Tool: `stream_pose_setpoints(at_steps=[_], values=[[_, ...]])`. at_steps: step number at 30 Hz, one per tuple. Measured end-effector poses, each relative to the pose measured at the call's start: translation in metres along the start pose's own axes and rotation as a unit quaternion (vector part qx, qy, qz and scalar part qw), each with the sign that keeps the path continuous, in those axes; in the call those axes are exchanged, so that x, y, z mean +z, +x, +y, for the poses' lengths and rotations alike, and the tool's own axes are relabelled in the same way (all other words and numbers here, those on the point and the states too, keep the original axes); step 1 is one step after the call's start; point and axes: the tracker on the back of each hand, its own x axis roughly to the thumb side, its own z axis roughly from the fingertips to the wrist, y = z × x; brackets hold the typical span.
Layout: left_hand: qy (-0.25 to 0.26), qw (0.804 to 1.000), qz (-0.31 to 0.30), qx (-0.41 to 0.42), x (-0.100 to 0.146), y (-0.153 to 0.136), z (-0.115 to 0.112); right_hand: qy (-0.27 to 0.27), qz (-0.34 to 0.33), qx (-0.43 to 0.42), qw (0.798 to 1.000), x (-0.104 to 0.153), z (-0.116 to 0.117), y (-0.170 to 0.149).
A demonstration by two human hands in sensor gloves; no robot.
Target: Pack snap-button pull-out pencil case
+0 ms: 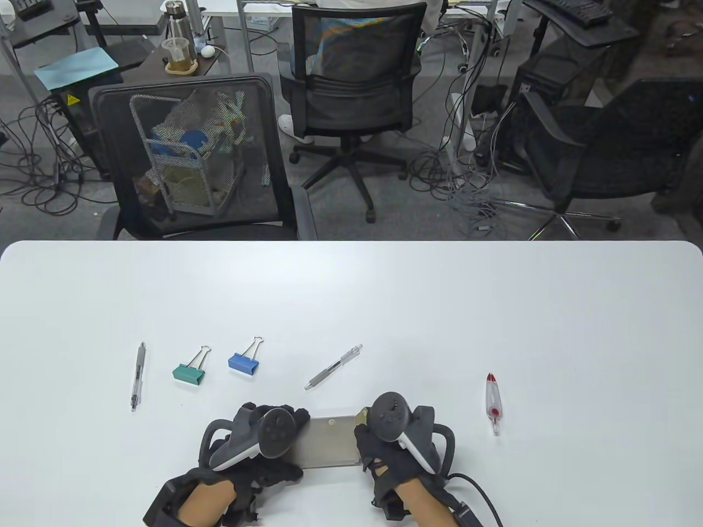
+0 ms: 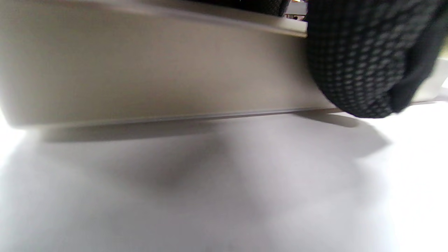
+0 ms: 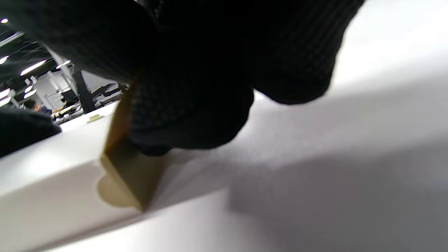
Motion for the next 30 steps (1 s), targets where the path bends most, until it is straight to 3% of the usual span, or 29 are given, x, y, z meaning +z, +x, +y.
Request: stream_pose_setpoints(at_steps=[2,9,23,30], values=[[0.002,1.0,-0.004,0.005,0.0,-0.002,-0.001,0.023,0.006,-0.033,0.999,-0.004,-0.001,-0.012],[0.0,1.0,-0.011,-0.003,0.003,-0.015,0.0,0.018,0.012,-0.015,1.0,-0.002,-0.009,-0.02],[-0.015,0.998,0.043,0.048,0.037,-0.099,0.0,0.032,0.05,-0.012,0.998,-0.004,-0.025,-0.044],[-0.012,0.998,0.042,0.041,0.038,-0.098,-0.002,0.05,0.046,-0.035,0.997,-0.005,-0.024,-0.049]])
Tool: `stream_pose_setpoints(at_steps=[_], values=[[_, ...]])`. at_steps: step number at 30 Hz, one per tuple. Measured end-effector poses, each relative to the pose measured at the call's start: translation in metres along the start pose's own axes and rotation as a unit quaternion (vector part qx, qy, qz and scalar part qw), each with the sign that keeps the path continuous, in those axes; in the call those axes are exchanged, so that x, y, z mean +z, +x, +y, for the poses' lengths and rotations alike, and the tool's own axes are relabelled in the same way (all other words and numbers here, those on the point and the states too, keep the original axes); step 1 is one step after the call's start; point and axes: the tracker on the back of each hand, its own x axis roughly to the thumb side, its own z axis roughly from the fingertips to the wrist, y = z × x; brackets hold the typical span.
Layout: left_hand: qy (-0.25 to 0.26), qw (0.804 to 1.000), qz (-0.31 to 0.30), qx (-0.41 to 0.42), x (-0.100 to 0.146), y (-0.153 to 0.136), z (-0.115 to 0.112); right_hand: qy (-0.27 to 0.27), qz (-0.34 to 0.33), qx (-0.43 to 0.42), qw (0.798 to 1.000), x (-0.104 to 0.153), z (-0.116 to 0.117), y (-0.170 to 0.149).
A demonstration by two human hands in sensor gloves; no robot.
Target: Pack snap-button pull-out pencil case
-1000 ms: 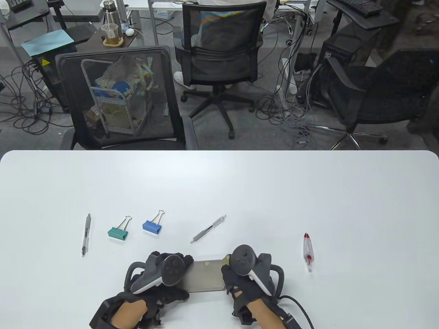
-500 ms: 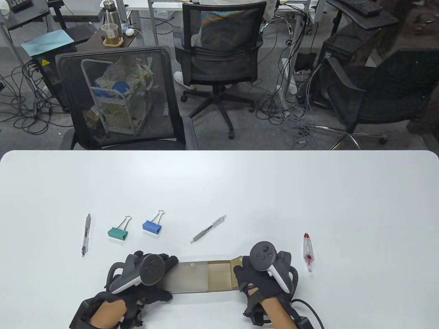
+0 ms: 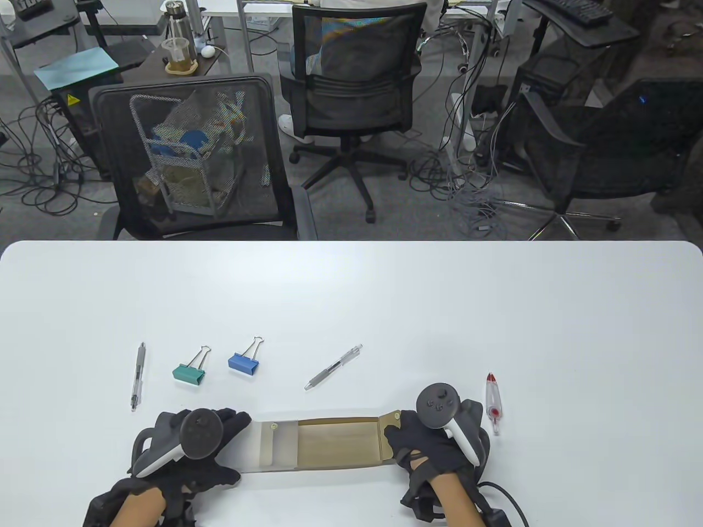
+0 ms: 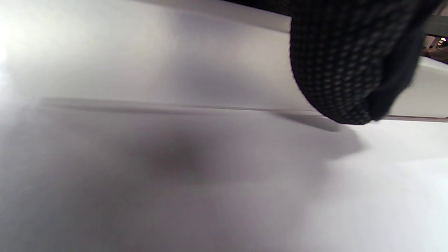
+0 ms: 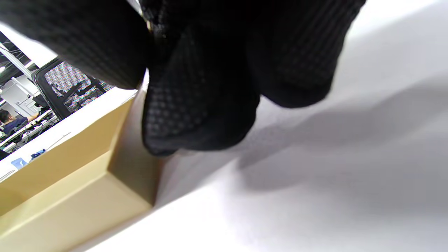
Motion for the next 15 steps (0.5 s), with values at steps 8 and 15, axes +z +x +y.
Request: stream_pose_setpoints(at_steps=[8,15], values=[[-0.001,1.0,0.003,-0.002,-0.001,0.001,0.0,-0.107,-0.028,0.012,0.994,0.015,-0.033,0.009],[0.004,1.0,0.004,-0.014,0.001,0.003,0.0,-0.257,-0.064,0.118,0.957,0.033,-0.04,0.025]])
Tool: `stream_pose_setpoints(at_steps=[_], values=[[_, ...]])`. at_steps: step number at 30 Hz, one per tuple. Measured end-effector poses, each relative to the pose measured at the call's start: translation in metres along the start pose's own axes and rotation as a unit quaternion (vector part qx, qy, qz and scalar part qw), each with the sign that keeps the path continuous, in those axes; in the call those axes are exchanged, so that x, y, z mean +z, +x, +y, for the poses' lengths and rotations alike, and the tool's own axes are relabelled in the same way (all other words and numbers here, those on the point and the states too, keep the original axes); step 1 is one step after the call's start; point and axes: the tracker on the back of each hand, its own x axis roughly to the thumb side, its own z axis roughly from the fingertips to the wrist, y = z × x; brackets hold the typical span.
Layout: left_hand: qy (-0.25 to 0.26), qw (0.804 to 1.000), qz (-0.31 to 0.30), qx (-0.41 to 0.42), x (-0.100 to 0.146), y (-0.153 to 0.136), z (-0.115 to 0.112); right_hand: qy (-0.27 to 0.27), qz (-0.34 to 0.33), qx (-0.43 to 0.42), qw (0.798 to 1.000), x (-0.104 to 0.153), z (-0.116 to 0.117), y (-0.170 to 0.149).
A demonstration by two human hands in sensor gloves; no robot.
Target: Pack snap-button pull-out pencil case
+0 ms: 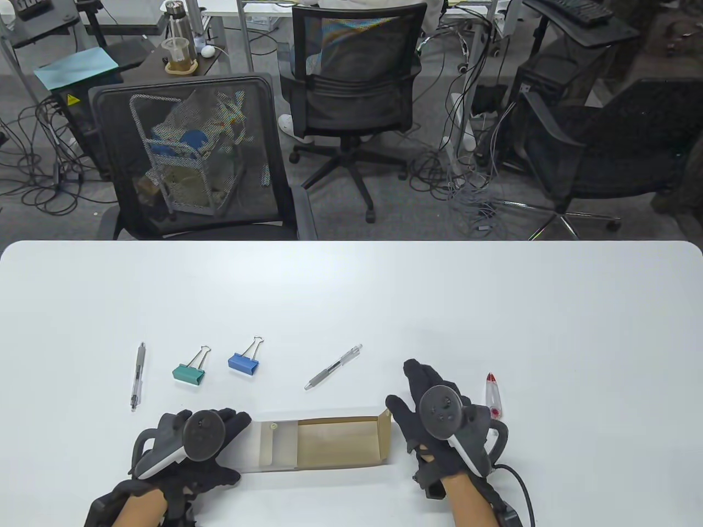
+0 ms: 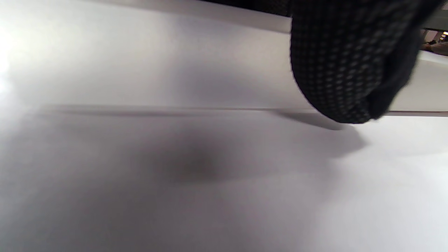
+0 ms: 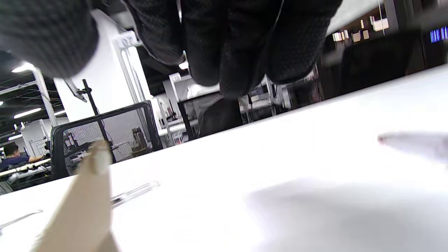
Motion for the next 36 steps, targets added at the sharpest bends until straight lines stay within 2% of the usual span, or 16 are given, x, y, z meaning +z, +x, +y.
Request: stream_pose_setpoints(at_steps=[2,4,10,12,14,16,19,24,27,33,36], values=[[-0.001,1.0,0.002,0.001,0.0,0.0,0.0,-0.031,-0.033,0.043,0.998,0.007,0.009,-0.003],[0.001,1.0,0.002,-0.001,0.0,0.0,-0.001,-0.015,-0.044,0.066,0.997,0.01,0.015,-0.008],[0.008,1.0,-0.002,-0.012,0.002,0.002,0.0,0.012,-0.037,0.008,0.999,0.009,0.017,-0.022],[0.004,1.0,-0.007,0.013,0.005,0.0,0.005,0.01,-0.038,0.009,0.999,0.009,0.016,-0.022],[0.028,0.998,0.002,0.051,0.007,-0.005,0.017,0.0,-0.042,0.015,0.999,0.01,0.015,-0.021],[0.048,0.996,0.031,0.075,0.007,-0.012,0.031,-0.004,-0.044,0.014,0.999,0.01,0.015,-0.02],[0.085,0.986,0.111,0.091,0.004,-0.025,0.055,-0.004,-0.046,0.015,0.999,0.011,0.015,-0.019],[0.116,0.946,0.267,0.142,-0.021,-0.047,0.081,-0.004,-0.047,0.013,0.999,0.011,0.015,-0.019],[0.089,0.934,0.328,0.107,-0.042,-0.055,0.086,-0.004,-0.048,0.011,0.999,0.012,0.016,-0.019],[0.028,0.918,0.392,0.045,-0.078,-0.057,0.076,-0.004,-0.05,0.011,0.999,0.012,0.016,-0.018],[0.019,0.91,0.413,0.019,-0.091,-0.058,0.071,-0.003,-0.05,0.012,0.999,0.013,0.016,-0.017]])
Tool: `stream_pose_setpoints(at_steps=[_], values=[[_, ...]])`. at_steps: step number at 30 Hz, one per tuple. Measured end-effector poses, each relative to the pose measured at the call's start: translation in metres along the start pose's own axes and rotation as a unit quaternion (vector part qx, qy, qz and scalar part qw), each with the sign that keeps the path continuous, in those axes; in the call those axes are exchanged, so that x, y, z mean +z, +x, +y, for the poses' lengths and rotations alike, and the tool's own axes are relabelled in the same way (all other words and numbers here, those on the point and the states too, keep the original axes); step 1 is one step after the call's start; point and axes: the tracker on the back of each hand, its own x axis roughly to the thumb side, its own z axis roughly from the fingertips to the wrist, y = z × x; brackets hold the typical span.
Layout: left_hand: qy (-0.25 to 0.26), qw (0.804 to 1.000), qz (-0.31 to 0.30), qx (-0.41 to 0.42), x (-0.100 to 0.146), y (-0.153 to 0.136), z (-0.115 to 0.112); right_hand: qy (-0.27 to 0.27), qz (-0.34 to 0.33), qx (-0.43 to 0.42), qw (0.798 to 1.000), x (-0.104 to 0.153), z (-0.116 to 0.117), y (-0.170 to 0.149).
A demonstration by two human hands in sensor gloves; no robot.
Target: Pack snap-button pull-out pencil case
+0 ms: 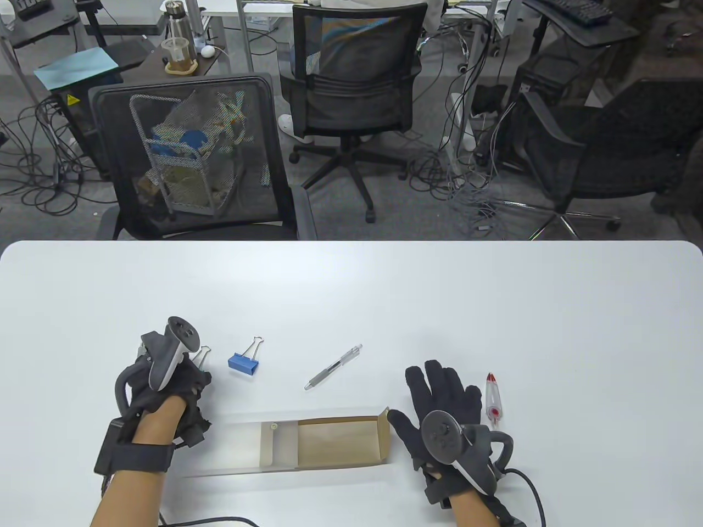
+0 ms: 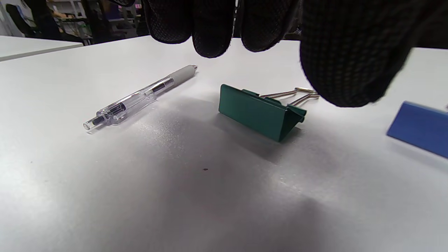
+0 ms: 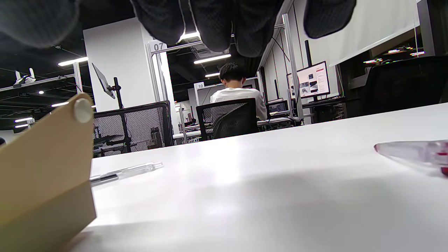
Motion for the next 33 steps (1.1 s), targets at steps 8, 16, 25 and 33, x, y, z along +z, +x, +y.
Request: stream_pose_setpoints(at_steps=[8,16,25,33], values=[[-0.018,0.999,0.027,-0.038,-0.015,0.007,-0.012,0.0,-0.001,0.0,1.0,0.0,0.0,0.001],[-0.024,0.999,0.023,-0.029,-0.017,0.004,-0.016,0.0,-0.003,0.002,1.0,0.001,0.0,0.002],[-0.004,0.996,-0.069,0.049,0.01,-0.003,0.003,0.001,-0.003,0.001,1.0,0.001,0.001,0.003],[0.048,0.961,-0.253,0.104,0.087,0.013,0.014,0.008,-0.005,0.008,1.0,0.001,0.002,0.004]])
